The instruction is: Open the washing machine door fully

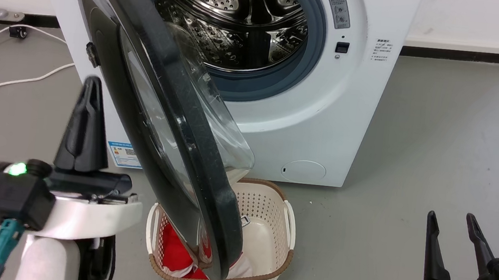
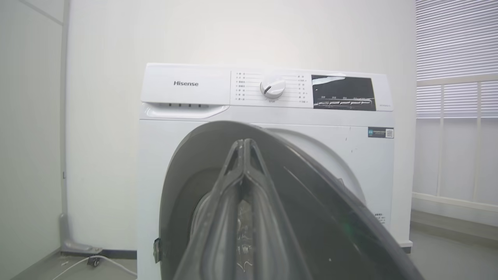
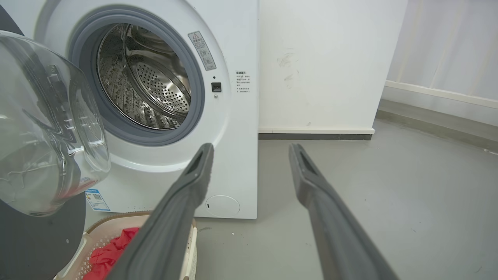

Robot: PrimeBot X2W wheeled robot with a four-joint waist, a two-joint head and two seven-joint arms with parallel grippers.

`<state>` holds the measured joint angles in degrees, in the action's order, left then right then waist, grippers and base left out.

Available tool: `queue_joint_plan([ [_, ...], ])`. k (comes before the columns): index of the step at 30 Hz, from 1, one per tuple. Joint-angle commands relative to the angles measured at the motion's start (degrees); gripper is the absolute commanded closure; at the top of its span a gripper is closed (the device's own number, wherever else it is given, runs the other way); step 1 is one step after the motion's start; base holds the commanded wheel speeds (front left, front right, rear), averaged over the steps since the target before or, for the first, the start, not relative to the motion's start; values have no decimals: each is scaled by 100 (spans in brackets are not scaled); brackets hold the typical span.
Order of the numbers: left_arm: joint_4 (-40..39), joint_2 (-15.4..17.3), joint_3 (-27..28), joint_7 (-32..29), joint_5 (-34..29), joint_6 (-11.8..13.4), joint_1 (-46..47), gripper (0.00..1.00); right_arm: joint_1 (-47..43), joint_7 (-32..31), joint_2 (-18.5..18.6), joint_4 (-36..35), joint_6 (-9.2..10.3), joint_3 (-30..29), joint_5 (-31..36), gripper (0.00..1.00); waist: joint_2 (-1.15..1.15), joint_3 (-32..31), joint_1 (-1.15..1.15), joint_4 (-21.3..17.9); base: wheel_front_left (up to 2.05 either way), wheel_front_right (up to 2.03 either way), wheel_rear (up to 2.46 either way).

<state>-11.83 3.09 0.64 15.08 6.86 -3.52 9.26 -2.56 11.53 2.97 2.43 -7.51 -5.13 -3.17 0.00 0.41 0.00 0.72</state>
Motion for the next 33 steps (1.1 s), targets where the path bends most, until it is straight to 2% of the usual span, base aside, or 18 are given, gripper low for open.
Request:
queue_joint_plan([
  [1, -101, 5, 12, 13, -15, 4, 75, 100, 35, 17, -18, 20, 4, -7, -29, 0, 0, -5, 0, -1, 0, 0, 0],
  [8, -1275, -8, -200, 13, -10, -26, 241, 100, -37, 23, -19, 37, 4, -34, -62, 0, 0, -29, 0, -23, 0, 0, 0],
  [15, -1946, -18, -958, 11, 203, -114, -52, 100, -48, 29, -19, 40, 4, -43, -78, 0, 0, -24, 0, -40, 0, 0, 0],
  [26, -1870, 11, -2507, -386, 469, -241, -846, 100, -107, 14, -19, 84, 4, -44, -86, 0, 0, -49, 0, 62, 0, 0, 0],
  [33, -1534, 242, -3087, -781, 596, -288, -1380, 100, -125, 4, -19, 88, 4, -46, -81, 0, 0, -43, 0, 113, 0, 0, 0],
])
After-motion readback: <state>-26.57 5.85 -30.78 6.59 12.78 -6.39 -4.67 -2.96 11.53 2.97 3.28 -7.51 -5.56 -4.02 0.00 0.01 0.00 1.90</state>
